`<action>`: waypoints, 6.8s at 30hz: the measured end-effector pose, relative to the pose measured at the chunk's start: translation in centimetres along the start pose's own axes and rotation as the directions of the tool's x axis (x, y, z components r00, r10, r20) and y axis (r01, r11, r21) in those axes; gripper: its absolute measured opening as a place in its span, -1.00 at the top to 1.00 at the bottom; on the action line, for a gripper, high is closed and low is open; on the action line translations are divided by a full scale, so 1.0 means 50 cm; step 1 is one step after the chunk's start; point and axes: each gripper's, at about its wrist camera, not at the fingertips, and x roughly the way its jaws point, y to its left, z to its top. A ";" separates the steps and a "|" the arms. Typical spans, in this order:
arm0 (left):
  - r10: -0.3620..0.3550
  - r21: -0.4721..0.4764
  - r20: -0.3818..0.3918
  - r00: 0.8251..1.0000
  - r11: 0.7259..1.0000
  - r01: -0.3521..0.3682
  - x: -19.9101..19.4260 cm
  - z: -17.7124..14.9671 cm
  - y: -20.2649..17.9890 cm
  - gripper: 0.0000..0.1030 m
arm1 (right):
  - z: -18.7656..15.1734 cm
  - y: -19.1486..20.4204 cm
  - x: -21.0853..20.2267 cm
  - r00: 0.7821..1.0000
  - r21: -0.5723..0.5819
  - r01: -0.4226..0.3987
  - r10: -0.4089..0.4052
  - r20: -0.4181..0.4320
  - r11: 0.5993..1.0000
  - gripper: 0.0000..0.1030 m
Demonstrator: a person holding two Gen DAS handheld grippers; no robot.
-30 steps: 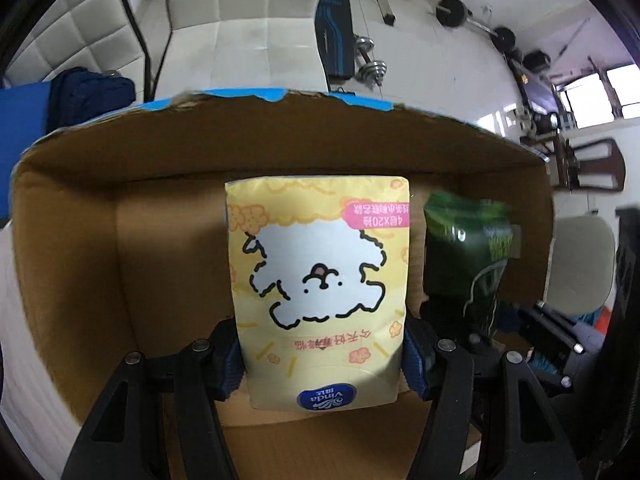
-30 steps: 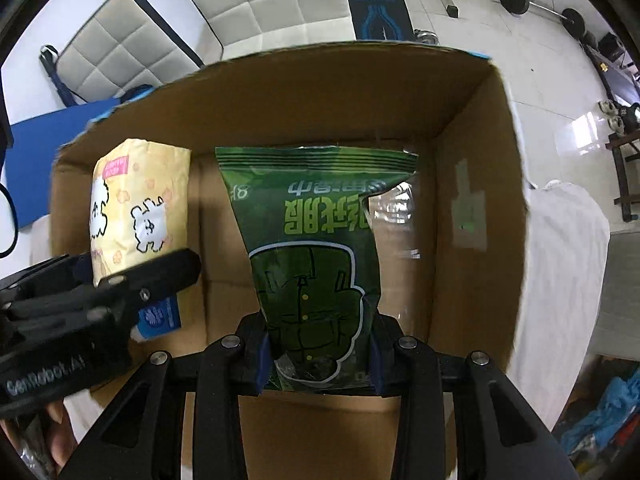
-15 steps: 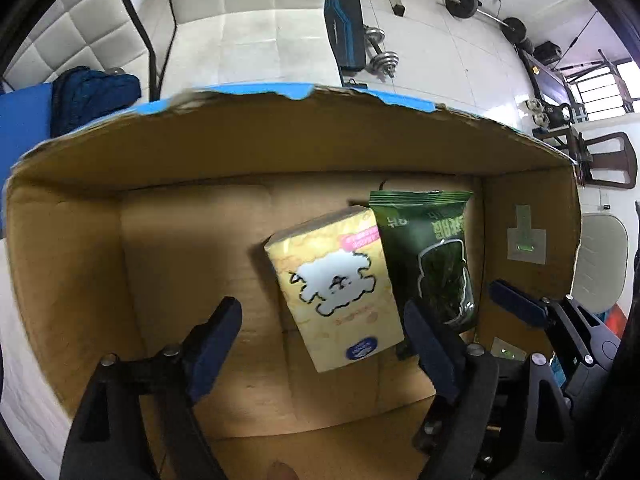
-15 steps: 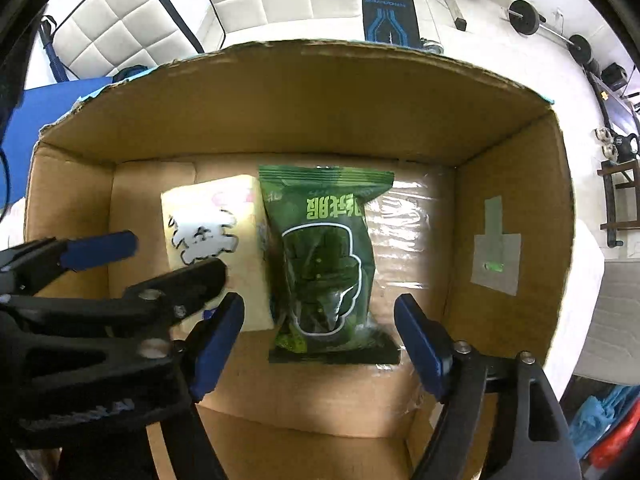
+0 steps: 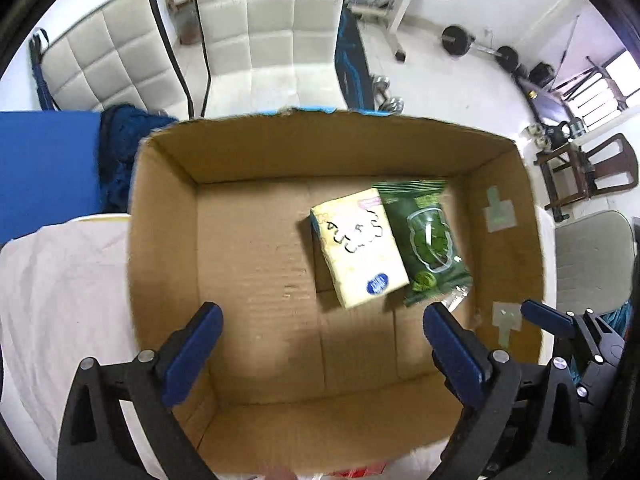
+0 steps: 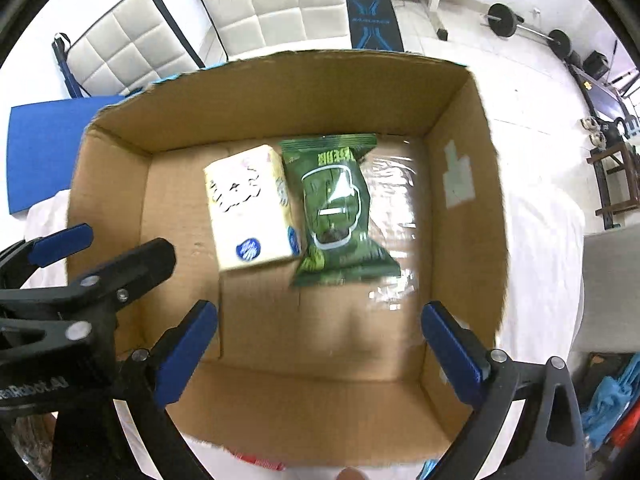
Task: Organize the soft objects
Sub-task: 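Open the left tool over the box while the right tool releases the green bag, then grasp the lavender cloth with the left tool while the right tool grasps the red pack, then carry the lavender cloth and red pack over the box with both tools, then open the left tool to drop the cloth while the right tool releases the red pack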
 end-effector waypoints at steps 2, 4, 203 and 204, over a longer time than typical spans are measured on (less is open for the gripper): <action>-0.002 0.008 0.036 0.999 1.000 0.002 -0.031 -0.020 -0.005 -0.99 | -0.028 0.005 -0.016 1.000 -0.003 0.007 -0.007 0.020 1.000 -1.00; -0.006 0.016 0.051 0.999 1.000 0.005 -0.055 -0.042 -0.011 -0.99 | -0.052 0.004 -0.041 0.999 0.002 0.009 -0.009 0.047 1.000 -1.00; 0.021 -0.083 0.016 1.000 0.996 -0.019 -0.024 -0.007 0.035 -0.95 | -0.029 -0.004 -0.010 0.998 -0.011 -0.014 0.014 -0.065 1.000 -1.00; 0.027 -0.081 0.031 0.999 0.996 -0.024 -0.037 -0.018 0.031 -0.95 | -0.036 -0.001 -0.022 0.999 -0.020 -0.001 0.000 -0.052 1.000 -1.00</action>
